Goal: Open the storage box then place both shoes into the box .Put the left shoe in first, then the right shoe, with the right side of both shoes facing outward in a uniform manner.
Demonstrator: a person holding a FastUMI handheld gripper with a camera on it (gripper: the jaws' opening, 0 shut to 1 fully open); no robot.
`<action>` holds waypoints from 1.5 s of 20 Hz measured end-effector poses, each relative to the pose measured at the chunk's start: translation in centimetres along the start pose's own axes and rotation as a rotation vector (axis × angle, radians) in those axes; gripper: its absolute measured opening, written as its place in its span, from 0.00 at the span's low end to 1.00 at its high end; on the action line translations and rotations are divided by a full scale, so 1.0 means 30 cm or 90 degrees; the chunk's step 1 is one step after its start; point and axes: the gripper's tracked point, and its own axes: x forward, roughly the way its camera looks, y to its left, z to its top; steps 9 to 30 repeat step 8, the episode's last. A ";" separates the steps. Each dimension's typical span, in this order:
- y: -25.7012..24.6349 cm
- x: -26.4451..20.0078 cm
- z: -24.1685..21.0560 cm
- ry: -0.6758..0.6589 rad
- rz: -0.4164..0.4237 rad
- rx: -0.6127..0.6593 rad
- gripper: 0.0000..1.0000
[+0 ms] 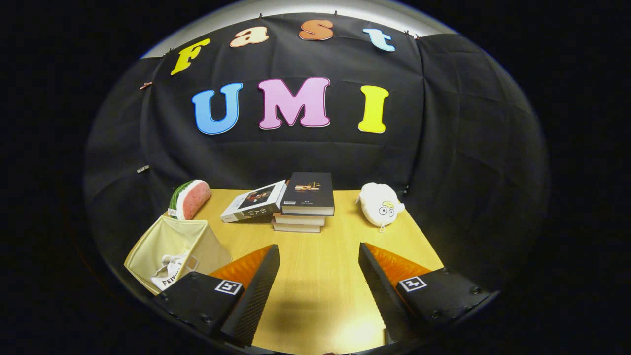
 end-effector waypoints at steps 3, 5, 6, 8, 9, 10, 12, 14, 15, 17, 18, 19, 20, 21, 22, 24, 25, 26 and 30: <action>-0.029 -0.014 -0.014 -0.004 0.003 -0.006 0.99; -0.040 -0.020 -0.022 -0.001 0.008 -0.002 0.99; -0.042 -0.024 -0.025 0.000 0.011 -0.001 0.99; -0.051 -0.019 -0.029 0.001 0.016 -0.006 0.99; -0.051 -0.019 -0.029 0.001 0.016 -0.006 0.99; -0.051 -0.019 -0.029 0.001 0.016 -0.006 0.99; -0.051 -0.019 -0.029 0.001 0.016 -0.006 0.99; -0.051 -0.019 -0.029 0.001 0.016 -0.006 0.99; -0.051 -0.019 -0.029 0.001 0.016 -0.006 0.99; -0.051 -0.019 -0.029 0.001 0.016 -0.006 0.99; -0.051 -0.019 -0.029 0.001 0.016 -0.006 0.99; -0.051 -0.019 -0.029 0.001 0.016 -0.006 0.99; -0.051 -0.019 -0.029 0.001 0.016 -0.006 0.99; -0.051 -0.019 -0.029 0.001 0.016 -0.006 0.99; -0.051 -0.019 -0.029 0.001 0.016 -0.006 0.99; -0.051 -0.019 -0.029 0.001 0.016 -0.006 0.99; -0.051 -0.019 -0.029 0.001 0.016 -0.006 0.99; -0.051 -0.019 -0.029 0.001 0.016 -0.006 0.99; -0.051 -0.019 -0.029 0.001 0.016 -0.006 0.99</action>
